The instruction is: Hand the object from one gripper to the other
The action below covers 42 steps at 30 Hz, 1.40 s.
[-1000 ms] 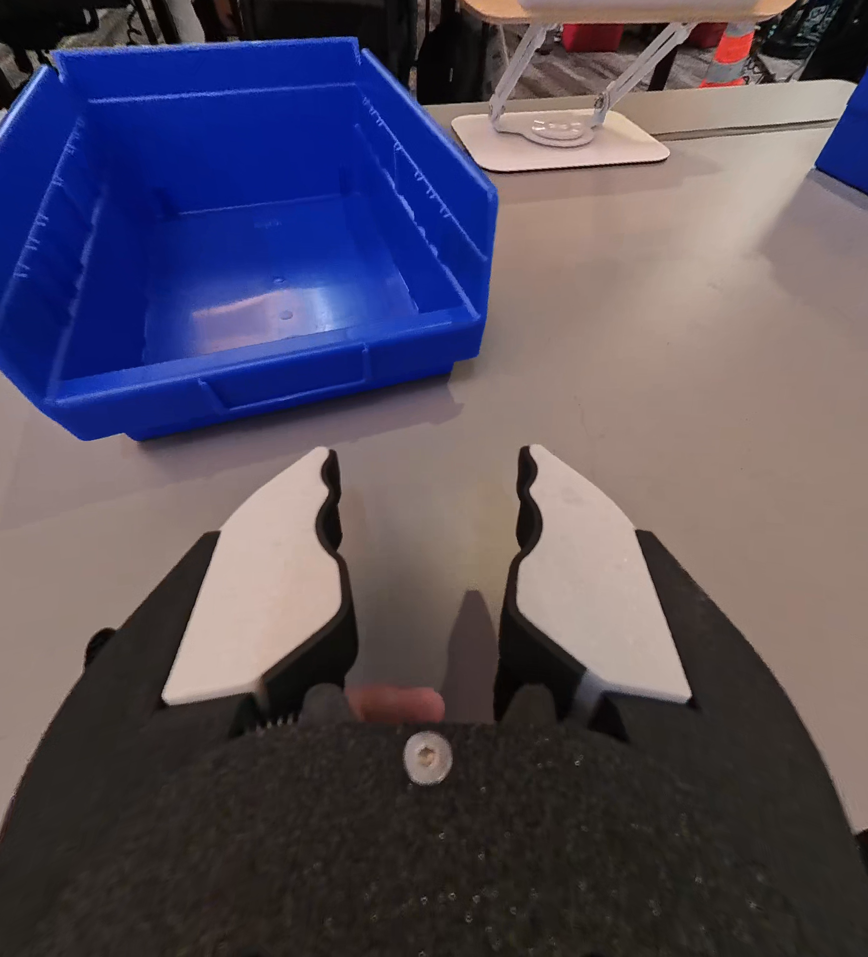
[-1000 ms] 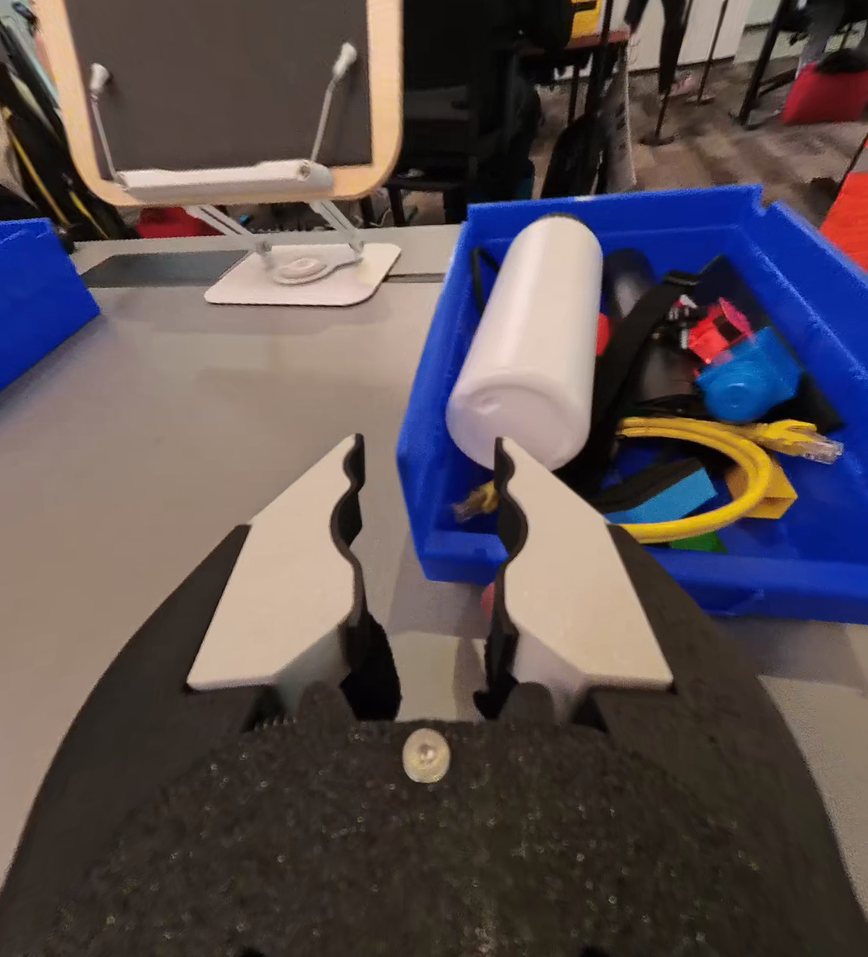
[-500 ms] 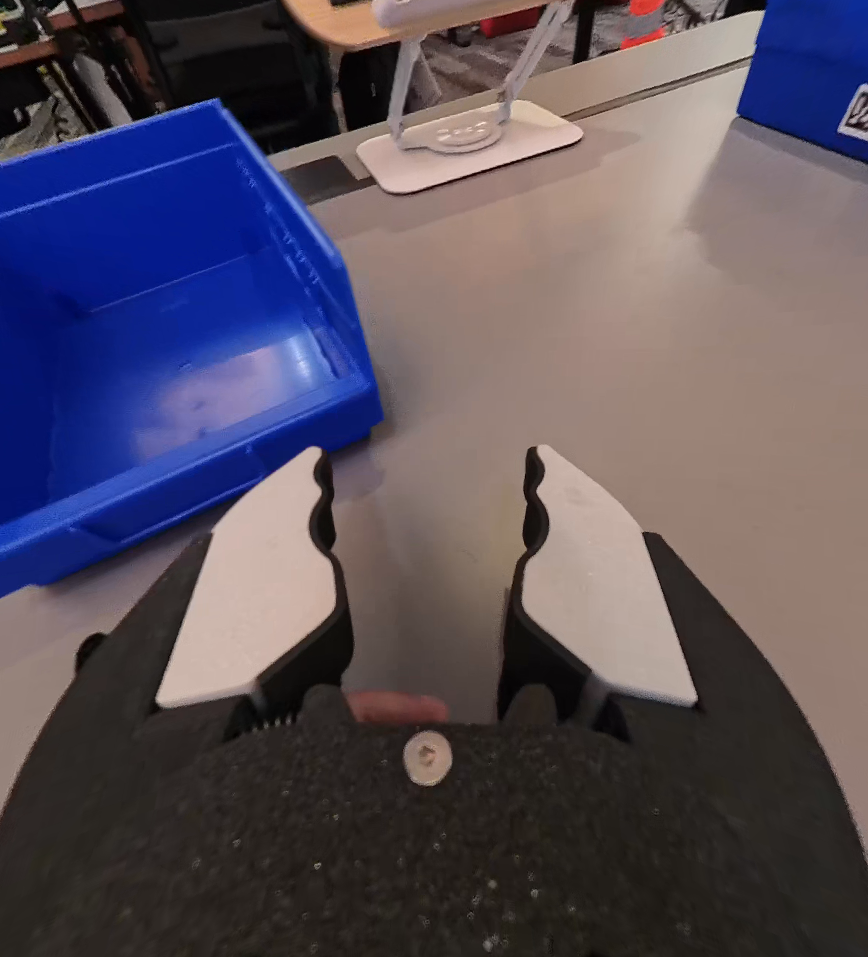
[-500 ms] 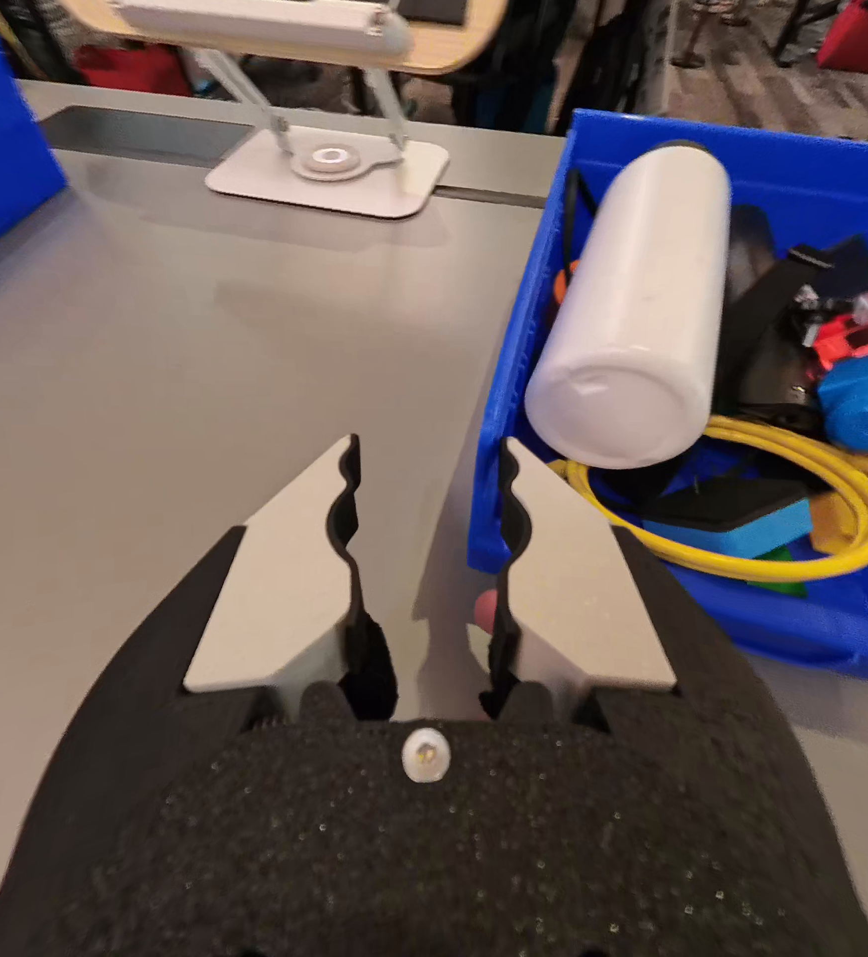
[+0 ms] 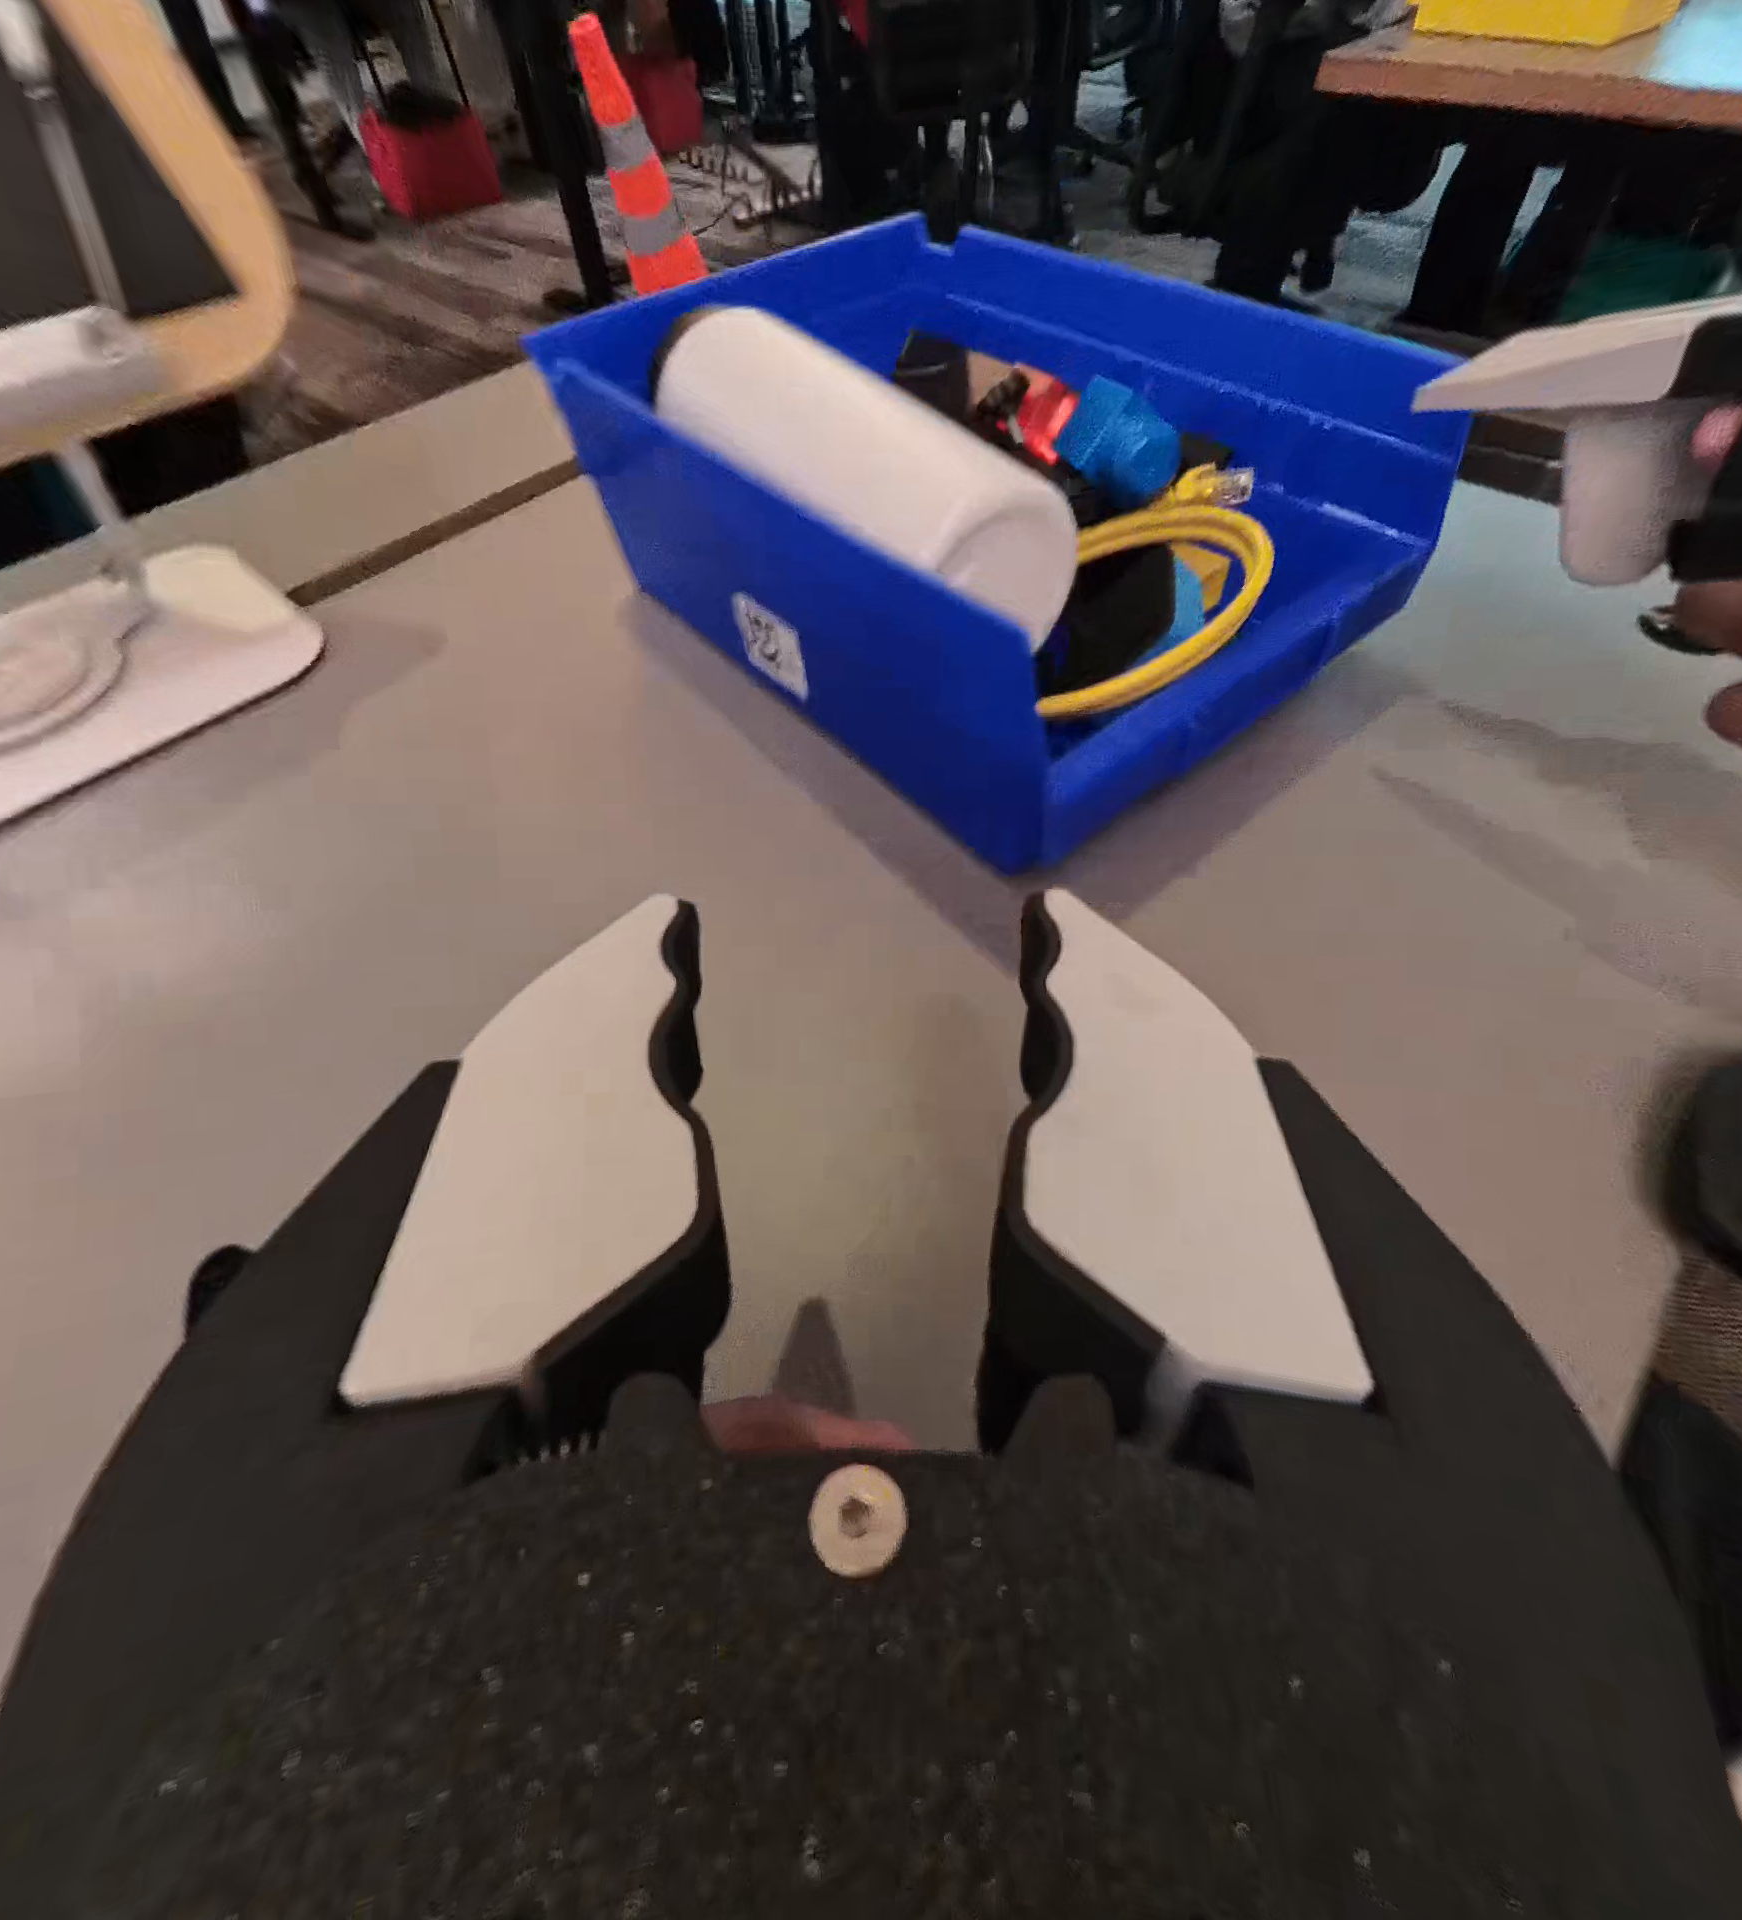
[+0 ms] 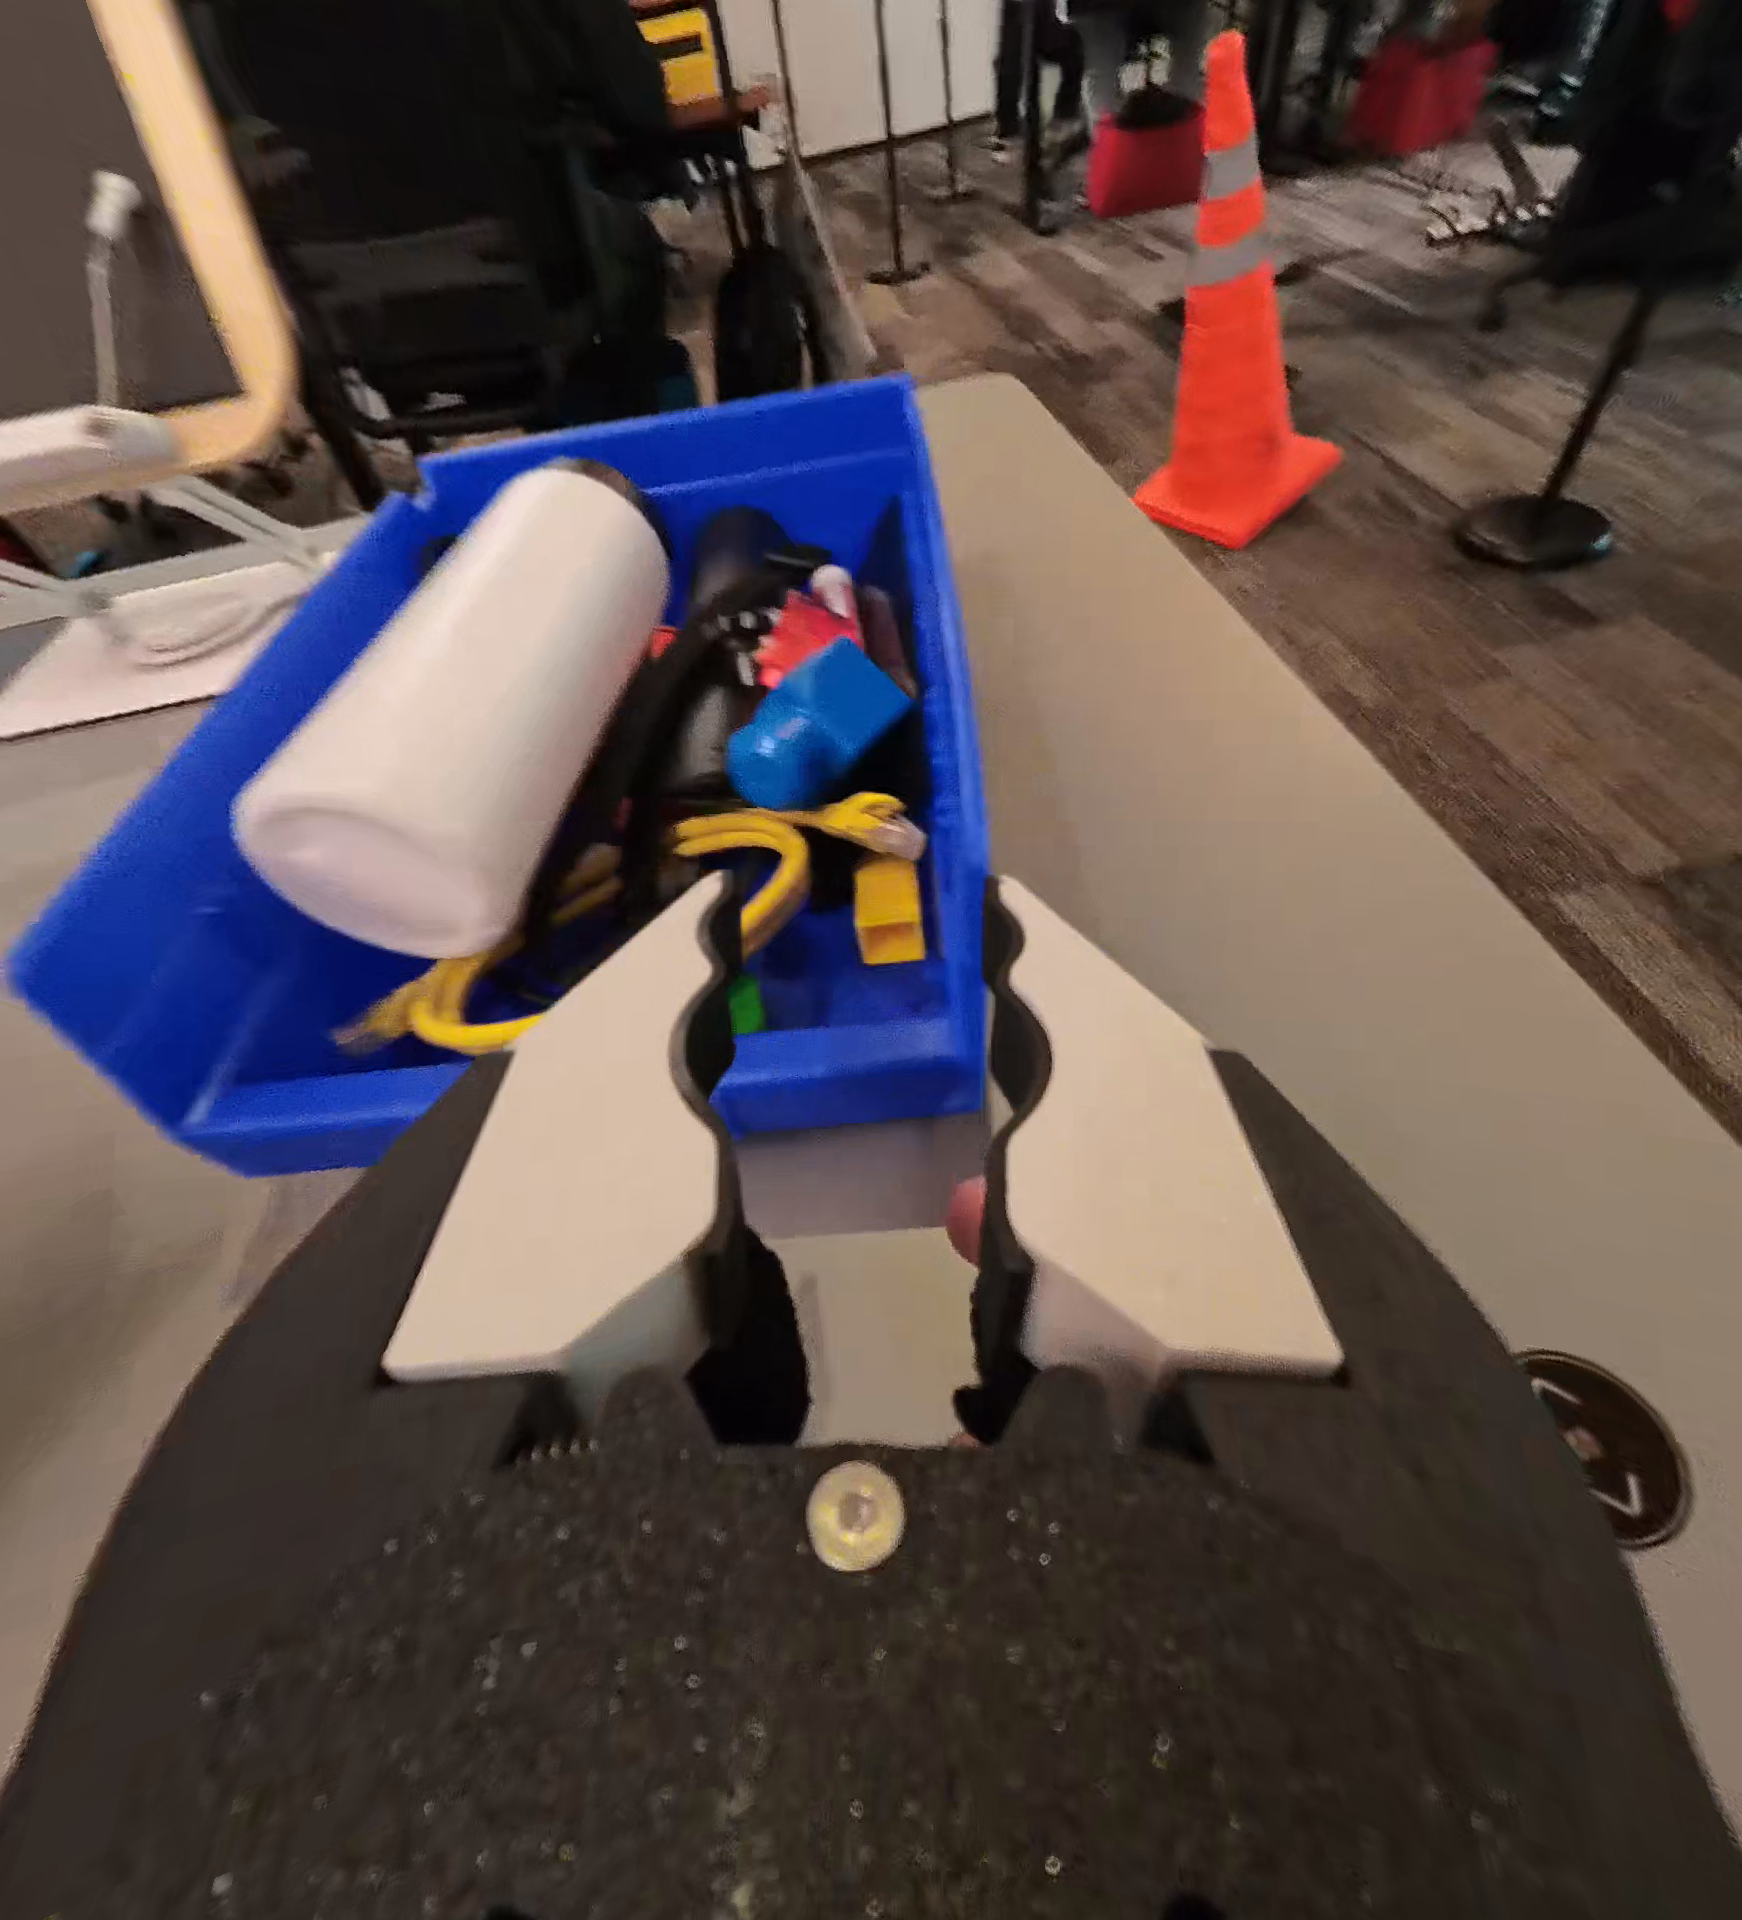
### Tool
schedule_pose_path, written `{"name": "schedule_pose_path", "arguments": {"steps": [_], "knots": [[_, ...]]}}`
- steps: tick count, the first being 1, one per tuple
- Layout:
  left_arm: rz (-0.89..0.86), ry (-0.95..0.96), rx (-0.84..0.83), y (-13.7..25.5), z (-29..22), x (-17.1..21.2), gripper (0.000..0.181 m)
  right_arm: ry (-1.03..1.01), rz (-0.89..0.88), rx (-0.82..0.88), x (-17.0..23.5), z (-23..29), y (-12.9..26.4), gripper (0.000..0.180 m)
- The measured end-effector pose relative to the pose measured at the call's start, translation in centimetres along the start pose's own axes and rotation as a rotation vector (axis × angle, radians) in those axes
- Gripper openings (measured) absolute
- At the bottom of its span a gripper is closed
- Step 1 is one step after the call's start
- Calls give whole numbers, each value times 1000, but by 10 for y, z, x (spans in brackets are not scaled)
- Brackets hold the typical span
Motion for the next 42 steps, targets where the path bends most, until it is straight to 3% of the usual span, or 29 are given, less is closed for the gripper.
{"name": "schedule_pose_path", "arguments": {"steps": [5, 7, 10, 17, 25, 32, 37, 42], "knots": [[79, 59, 19, -82, -26, -19, 60, 83, 75, 68, 17, -8, -26, 47], [121, 103, -5, -101, -25, -16, 54, 118, 77, 129, 20, -12, -36, 38], [95, 122, -22, -114, -25, -12, 26, 85, 82, 190, 25, -20, -44, 9], [96, 14, -234, -115, -13, -11, 8, 104, 52, 169, 26, -5, -41, 4], [76, 138, -248, -71, 11, -10, 5, 172, -31, 151, 16, 46, -17, 1], [57, 113, -425, 6, 59, 11, 4, 241, -79, 25, 36, 134, -16, 1], [111, 106, -562, 66, 99, 44, 4, 229, -41, -102, 68, 207, -28, 1], [169, 156, -613, 94, 127, 92, 4, 261, 20, -156, 105, 255, -41, 1]]}}
Point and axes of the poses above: each gripper's, where its closed fingertips meet, y back along the fingers, x out of its underside, z = x × y across the jaws, the point moved 6 cm from there along y, back along the fingers, and after that the axes turned 14 degrees about -y, right-handed, at the moved point
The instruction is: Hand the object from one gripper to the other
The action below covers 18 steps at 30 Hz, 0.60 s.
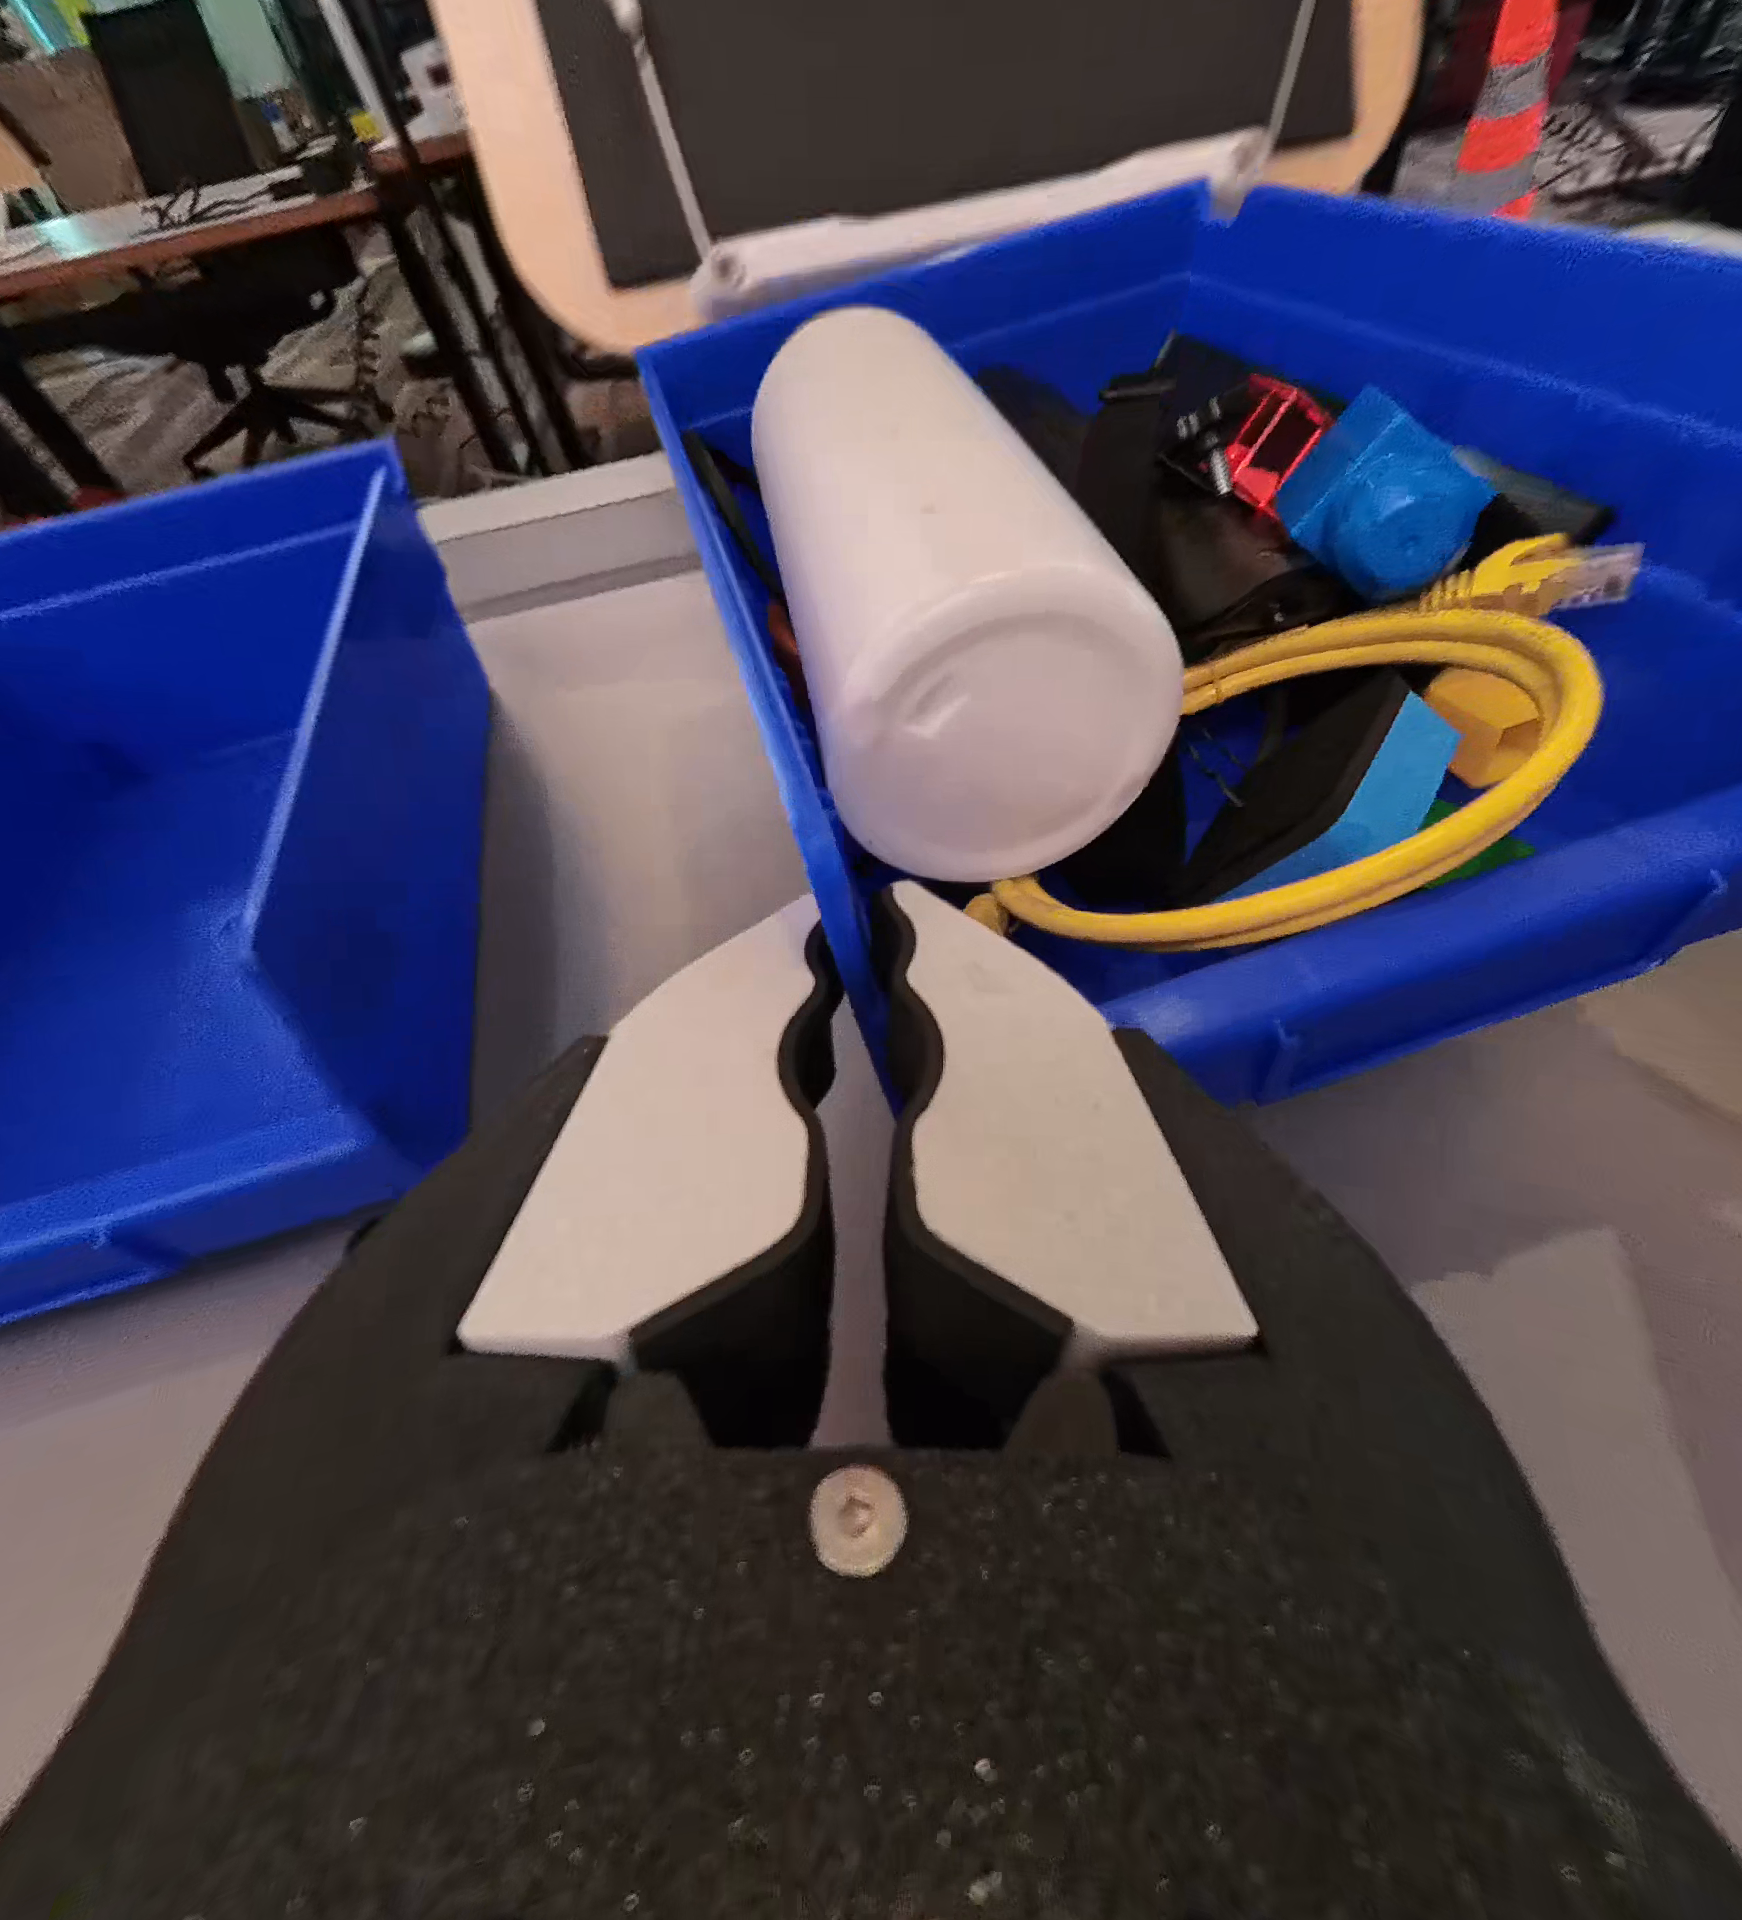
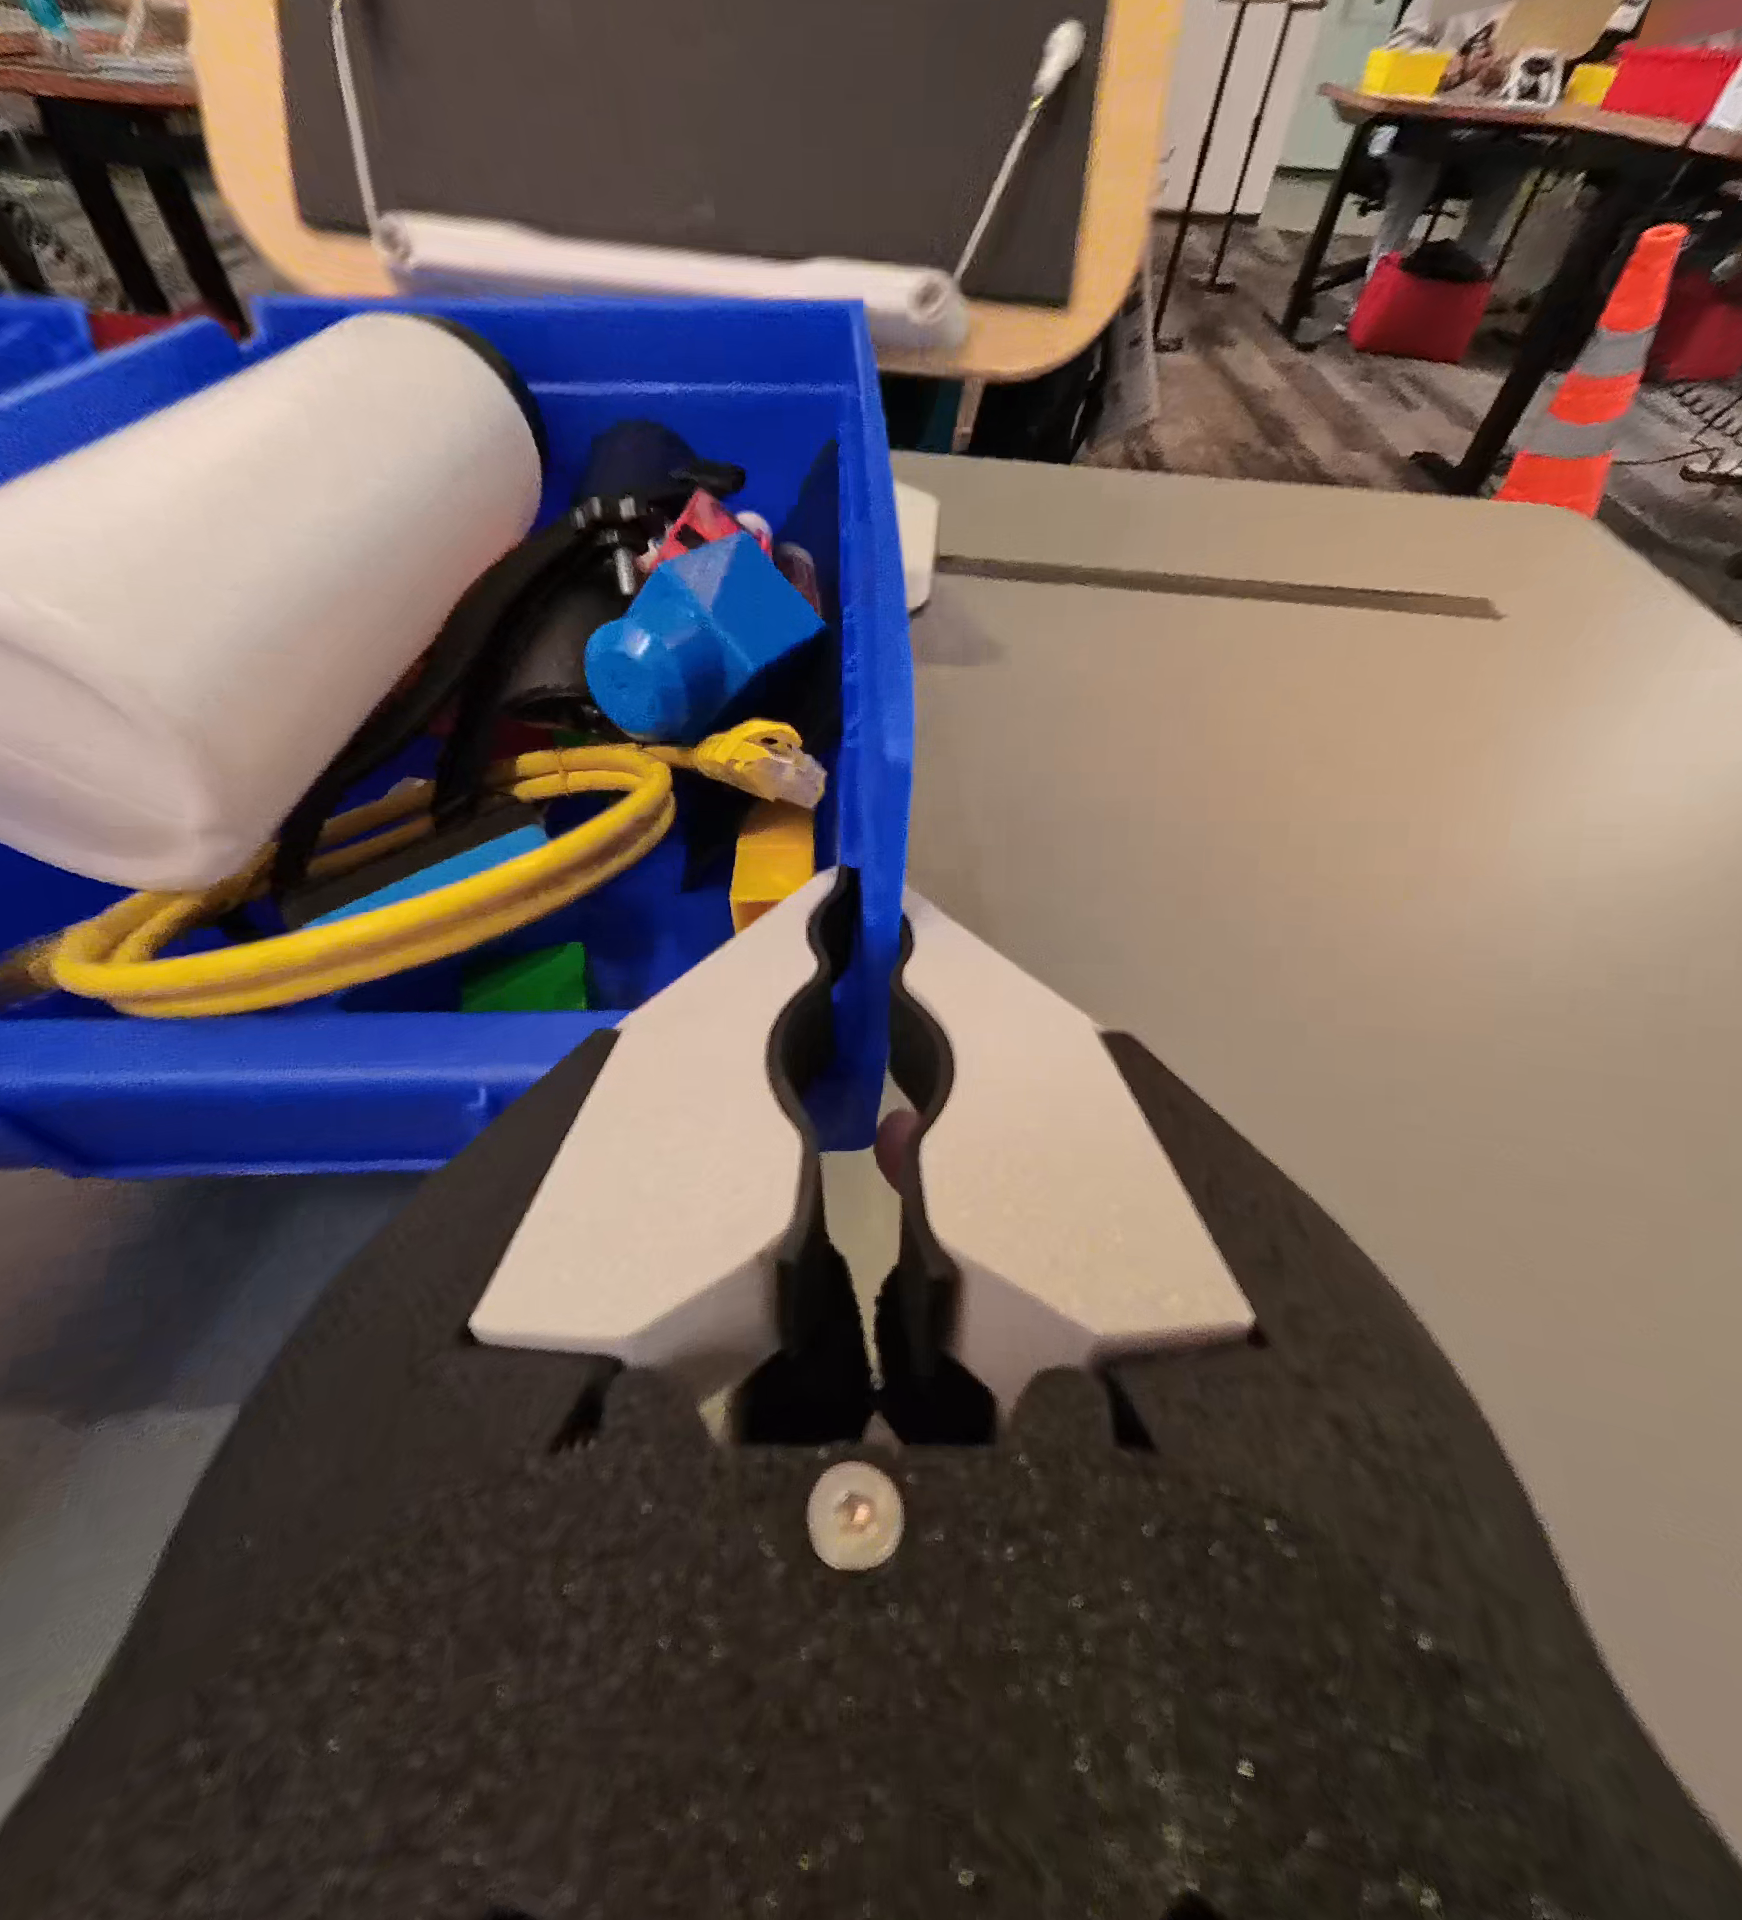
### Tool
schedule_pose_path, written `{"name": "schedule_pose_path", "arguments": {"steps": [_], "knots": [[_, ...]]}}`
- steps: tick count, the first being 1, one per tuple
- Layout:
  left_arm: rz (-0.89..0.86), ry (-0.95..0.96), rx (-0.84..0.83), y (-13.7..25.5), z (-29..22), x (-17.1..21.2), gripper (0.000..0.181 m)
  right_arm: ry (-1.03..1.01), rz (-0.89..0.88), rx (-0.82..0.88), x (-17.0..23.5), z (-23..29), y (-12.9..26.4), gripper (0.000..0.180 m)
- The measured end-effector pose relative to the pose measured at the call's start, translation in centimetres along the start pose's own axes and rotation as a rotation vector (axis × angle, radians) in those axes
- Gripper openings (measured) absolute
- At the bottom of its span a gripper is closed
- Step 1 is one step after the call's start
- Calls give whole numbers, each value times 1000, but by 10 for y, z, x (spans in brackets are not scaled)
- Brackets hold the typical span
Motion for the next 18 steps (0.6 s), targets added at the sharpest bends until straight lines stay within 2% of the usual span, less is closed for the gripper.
{"name": "schedule_pose_path", "arguments": {"steps": [2, 4, 6, 9, 11, 13, 16, 18], "knots": [[4, 18, -3, -2, 6, 19, 5, 41, 57, -3, 16, 8, -5, 1], [27, 22, 13, -6, 5, 31, 5, -26, 150, -16, 31, 7, -8, 2], [42, -44, 29, -5, 4, 29, 6, -31, 163, -42, 30, 4, -8, 2], [36, 49, 82, -2, 4, 32, 7, -44, 191, -89, 28, 2, -6, 3], [55, 95, 164, 4, 3, 30, 17, -34, 200, -115, 29, 1, 0, 4], [24, 107, 215, 17, 6, 25, 22, -22, 173, -160, 27, 0, 9, 5], [-127, 169, 178, 50, 34, 17, 18, -70, 76, -255, 8, -1, 26, 8], [-164, 202, 130, 68, 69, 22, 22, -116, 57, -317, -2, -1, 33, 19]]}}
Point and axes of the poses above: each gripper's, where its closed fingertips meet, y back along the fingers, x out of its underside, z = x × y across the jaws, the point moved 6 cm from there along y, back along the fingers, and after that the axes turned 14 degrees about -y, right-handed, at the moved point
